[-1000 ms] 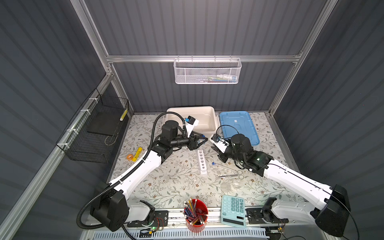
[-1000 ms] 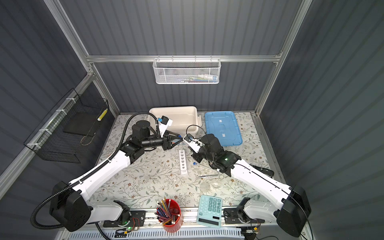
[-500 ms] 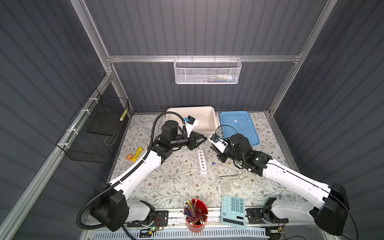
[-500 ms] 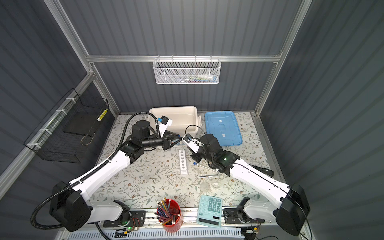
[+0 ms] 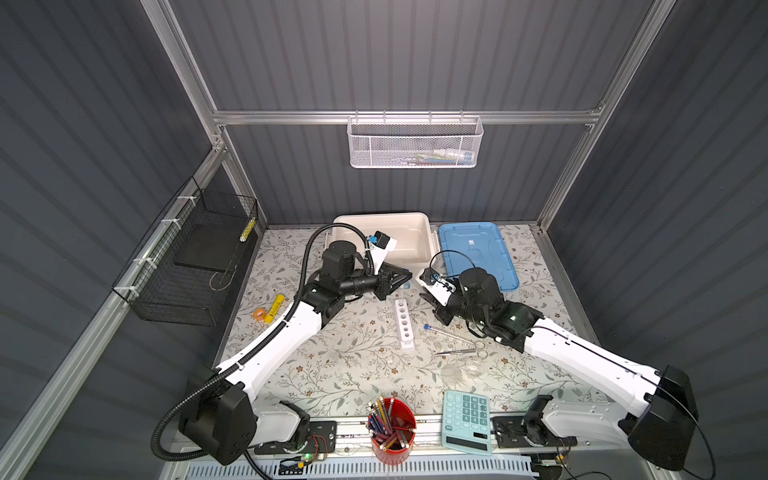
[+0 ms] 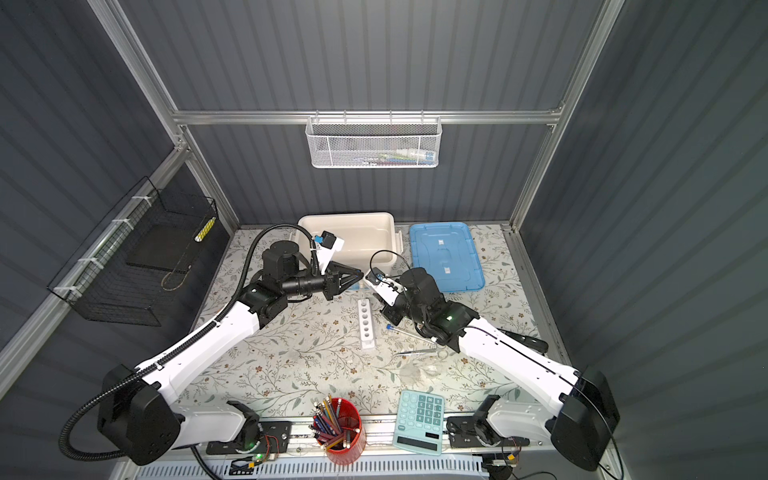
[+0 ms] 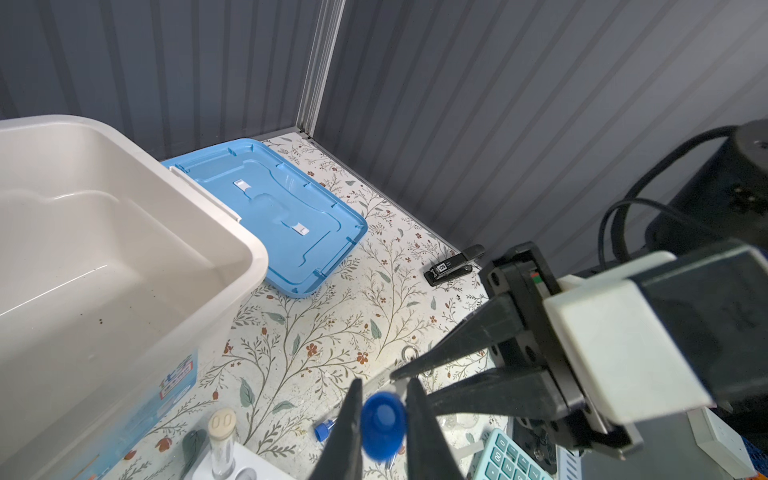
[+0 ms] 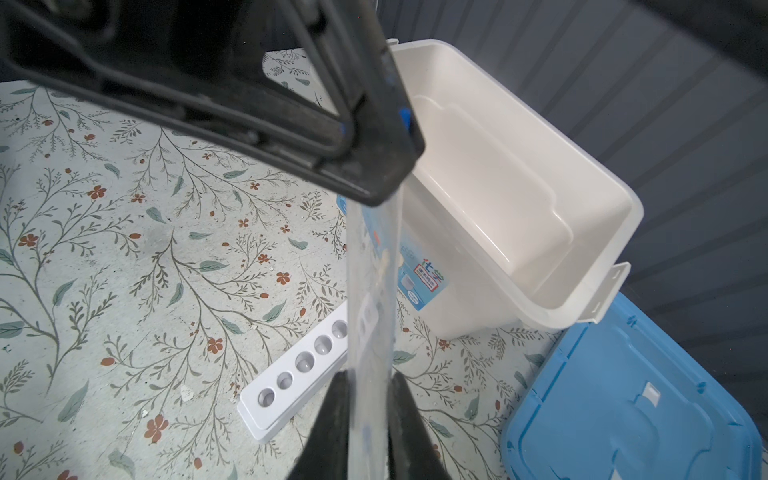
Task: Organize the chemistry lab equipment
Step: 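Close the left gripper on the blue cap while the right gripper opens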
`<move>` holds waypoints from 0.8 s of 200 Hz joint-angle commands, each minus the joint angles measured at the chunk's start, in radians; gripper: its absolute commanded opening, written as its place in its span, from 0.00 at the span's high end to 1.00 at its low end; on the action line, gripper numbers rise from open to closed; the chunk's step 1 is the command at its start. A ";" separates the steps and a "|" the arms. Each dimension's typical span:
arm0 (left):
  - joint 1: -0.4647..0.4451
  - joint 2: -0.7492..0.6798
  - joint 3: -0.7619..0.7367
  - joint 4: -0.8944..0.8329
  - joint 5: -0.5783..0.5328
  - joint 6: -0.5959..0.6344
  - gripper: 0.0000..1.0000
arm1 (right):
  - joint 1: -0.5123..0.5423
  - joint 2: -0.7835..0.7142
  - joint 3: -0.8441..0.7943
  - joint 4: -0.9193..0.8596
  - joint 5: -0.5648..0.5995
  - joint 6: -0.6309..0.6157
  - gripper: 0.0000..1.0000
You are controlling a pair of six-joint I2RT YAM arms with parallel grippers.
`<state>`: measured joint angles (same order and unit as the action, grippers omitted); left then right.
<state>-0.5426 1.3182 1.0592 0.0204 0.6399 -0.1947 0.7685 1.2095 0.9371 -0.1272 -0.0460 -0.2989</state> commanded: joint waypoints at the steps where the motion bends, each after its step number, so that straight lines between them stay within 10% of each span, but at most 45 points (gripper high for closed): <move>1: -0.006 -0.025 0.004 -0.014 -0.006 0.019 0.86 | 0.006 0.004 0.022 0.019 -0.001 0.000 0.84; 160: -0.005 -0.033 0.073 -0.163 -0.080 0.108 1.00 | 0.001 -0.041 -0.034 0.080 0.068 -0.005 0.61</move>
<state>-0.5446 1.3128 1.0729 -0.0635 0.5865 -0.1467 0.7685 1.2076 0.9291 -0.0731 -0.0147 -0.3000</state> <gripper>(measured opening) 0.170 0.389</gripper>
